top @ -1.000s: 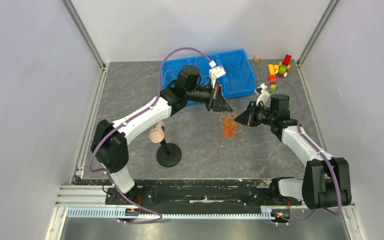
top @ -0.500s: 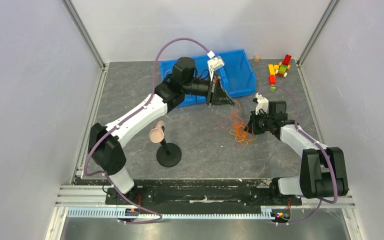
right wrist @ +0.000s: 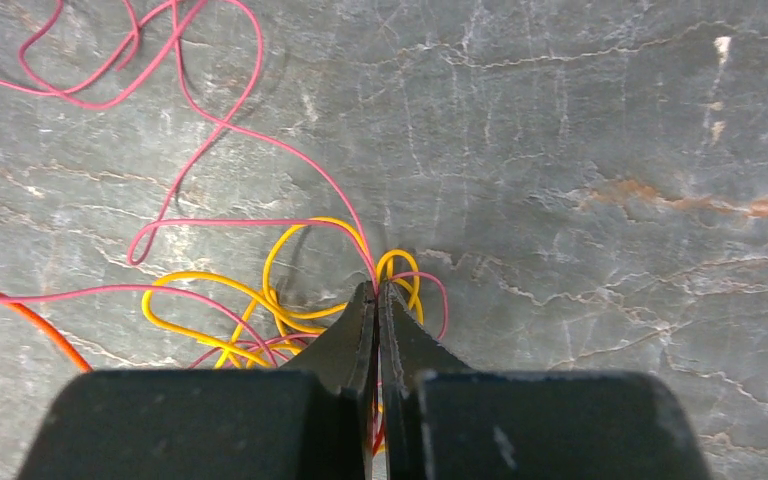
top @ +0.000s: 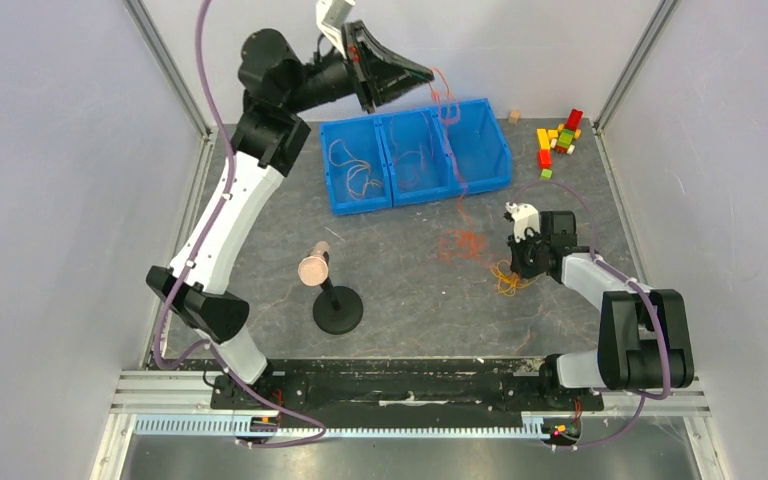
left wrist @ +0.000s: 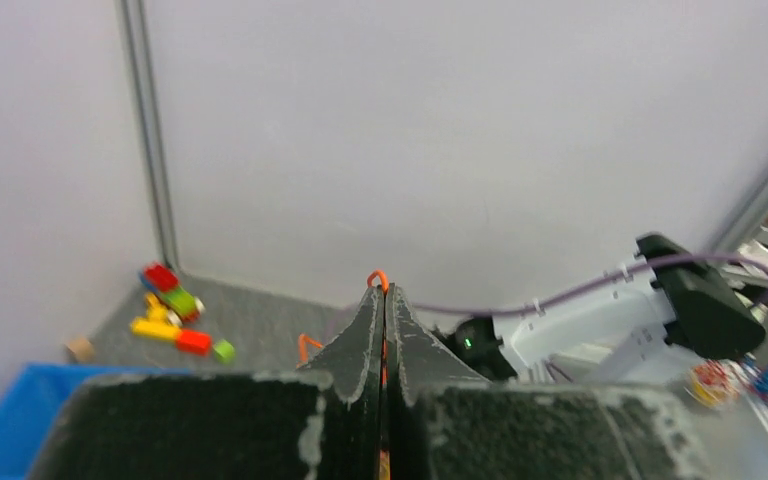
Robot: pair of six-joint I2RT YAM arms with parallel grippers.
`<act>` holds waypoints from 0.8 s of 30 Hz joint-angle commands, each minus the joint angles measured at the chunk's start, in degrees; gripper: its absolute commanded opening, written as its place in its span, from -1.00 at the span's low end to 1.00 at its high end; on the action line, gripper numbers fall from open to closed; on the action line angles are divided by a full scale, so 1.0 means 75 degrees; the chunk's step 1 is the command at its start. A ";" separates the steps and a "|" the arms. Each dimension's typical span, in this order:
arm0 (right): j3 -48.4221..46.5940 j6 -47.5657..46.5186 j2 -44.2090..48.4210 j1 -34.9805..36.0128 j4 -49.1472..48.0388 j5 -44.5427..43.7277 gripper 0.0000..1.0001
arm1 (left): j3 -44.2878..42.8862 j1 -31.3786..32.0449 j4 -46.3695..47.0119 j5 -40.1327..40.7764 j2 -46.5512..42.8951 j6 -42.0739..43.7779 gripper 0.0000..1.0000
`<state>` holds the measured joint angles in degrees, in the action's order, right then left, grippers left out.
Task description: Untangle the cables
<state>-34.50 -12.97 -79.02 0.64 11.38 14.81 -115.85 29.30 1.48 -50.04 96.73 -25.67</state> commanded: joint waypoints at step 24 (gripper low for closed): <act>-0.1622 -0.0722 0.1042 -0.0666 0.1418 0.3158 0.54 | -0.1017 -0.0379 0.1822 0.0215 0.0709 -0.2092 -0.95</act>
<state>-38.24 -20.58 -76.95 -4.38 20.03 24.75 -127.55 25.28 11.25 -45.60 104.31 -38.28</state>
